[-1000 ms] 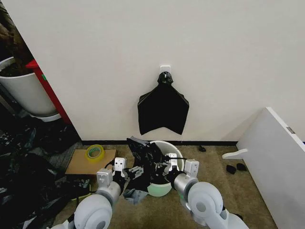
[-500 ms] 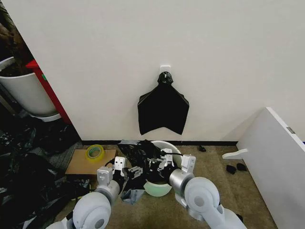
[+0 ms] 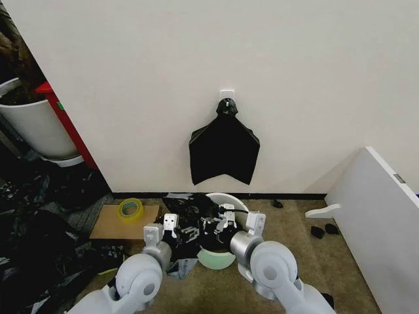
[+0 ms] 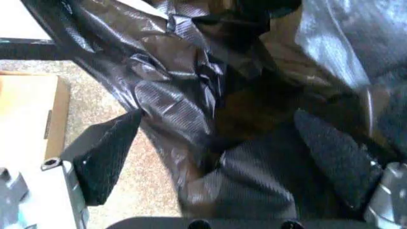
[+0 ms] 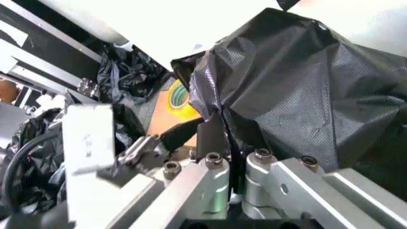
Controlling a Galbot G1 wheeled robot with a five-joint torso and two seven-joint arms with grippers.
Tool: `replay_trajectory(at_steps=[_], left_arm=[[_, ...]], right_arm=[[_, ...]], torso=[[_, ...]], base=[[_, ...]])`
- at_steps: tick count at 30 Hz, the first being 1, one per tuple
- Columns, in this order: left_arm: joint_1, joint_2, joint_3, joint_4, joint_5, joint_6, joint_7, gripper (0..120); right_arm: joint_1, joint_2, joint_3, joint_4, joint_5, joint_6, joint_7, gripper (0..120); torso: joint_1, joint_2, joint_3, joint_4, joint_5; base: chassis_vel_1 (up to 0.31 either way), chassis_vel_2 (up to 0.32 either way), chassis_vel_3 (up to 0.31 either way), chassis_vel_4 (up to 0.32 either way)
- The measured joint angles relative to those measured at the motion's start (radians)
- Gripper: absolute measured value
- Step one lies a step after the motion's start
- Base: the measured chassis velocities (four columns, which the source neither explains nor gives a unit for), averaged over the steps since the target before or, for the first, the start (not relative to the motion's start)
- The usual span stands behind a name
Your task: Place the garbage bag over the trash bin.
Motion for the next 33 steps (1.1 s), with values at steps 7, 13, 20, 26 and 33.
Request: replay_trajectory(at_steps=[7,13,20,26,33], left_arm=[[-0.07,-0.027,0.027,0.044,-0.074,0.055,-0.052,93],[-0.108,-0.048,0.05,0.079,-0.107,0.085,-0.085,86],[-0.126,-0.063,0.063,0.095,-0.176,0.145,-0.165,60],[-0.128,-0.071,0.065,0.104,-0.181,0.156,-0.206,40],[-0.132,-0.097,0.058,0.129,-0.206,0.145,-0.241,10]], right_arm=[[0.0,-0.003,0.0,0.002,0.003,-0.001,0.003,0],[0.0,-0.008,0.004,0.006,0.006,-0.001,0.005,0],[-0.002,-0.007,0.005,0.007,0.008,-0.001,0.007,0],[-0.001,-0.006,0.005,0.007,0.008,-0.001,0.007,0],[-0.008,-0.006,0.006,0.006,0.008,-0.001,0.006,0]], torso=[[0.0,0.0,0.0,0.0001,0.0001],[0.0,0.0,0.0,0.0,0.0],[0.0,0.0,0.0,0.0001,0.0001],[0.0,0.0,0.0,0.0001,0.0001],[0.0,0.0,0.0,0.0002,0.0001]], base=[[0.0,0.0,0.0,0.0],[0.0,0.0,0.0,0.0],[0.0,0.0,0.0,0.0],[0.0,0.0,0.0,0.0],[0.0,0.0,0.0,0.0]])
